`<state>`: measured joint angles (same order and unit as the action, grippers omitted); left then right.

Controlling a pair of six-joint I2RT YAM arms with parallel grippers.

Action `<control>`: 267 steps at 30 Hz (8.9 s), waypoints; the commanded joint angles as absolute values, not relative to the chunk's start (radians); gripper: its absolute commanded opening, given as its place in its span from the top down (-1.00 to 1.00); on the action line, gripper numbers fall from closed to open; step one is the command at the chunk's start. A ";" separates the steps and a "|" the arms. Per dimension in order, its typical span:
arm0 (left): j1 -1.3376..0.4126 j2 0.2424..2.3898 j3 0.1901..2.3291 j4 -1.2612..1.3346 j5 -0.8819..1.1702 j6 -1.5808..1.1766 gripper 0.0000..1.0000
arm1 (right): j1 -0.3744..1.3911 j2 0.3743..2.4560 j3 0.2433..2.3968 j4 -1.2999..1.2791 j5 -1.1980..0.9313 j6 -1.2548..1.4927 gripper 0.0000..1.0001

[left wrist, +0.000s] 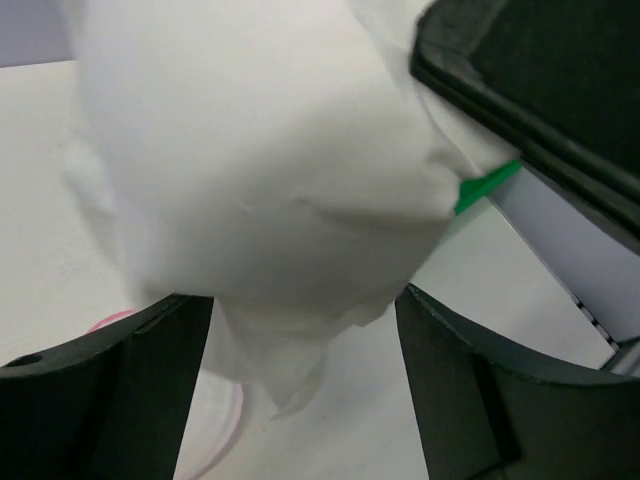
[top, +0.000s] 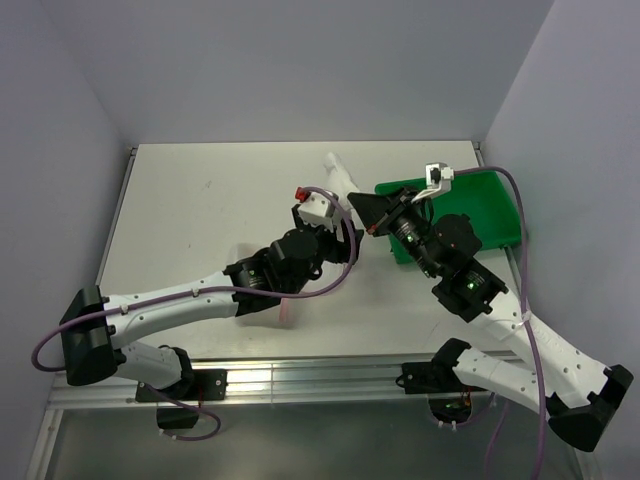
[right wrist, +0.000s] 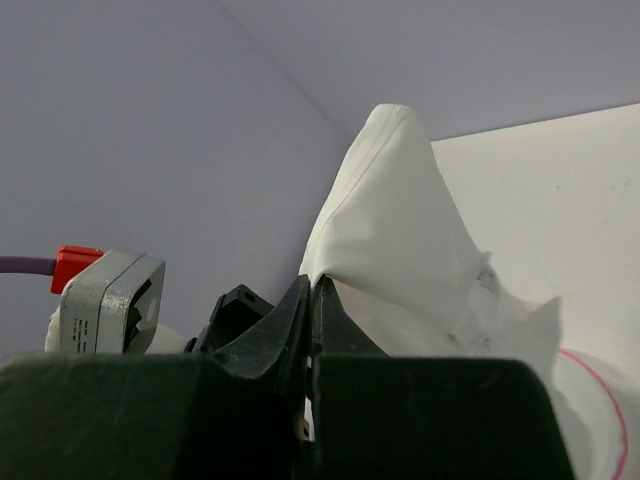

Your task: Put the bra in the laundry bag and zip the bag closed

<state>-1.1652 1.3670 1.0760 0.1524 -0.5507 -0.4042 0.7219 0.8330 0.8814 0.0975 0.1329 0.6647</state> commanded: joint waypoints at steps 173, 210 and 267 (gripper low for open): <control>-0.854 0.730 0.592 0.152 0.048 -0.494 1.00 | 0.755 0.933 1.181 -0.589 -0.299 0.058 -0.98; -0.888 0.727 0.666 0.101 0.058 -0.488 0.80 | 0.785 1.016 0.908 -0.193 -0.785 0.169 0.43; -0.888 0.566 0.675 -0.018 0.250 -0.569 1.00 | 0.699 0.966 1.121 -0.367 -0.805 -0.041 -0.99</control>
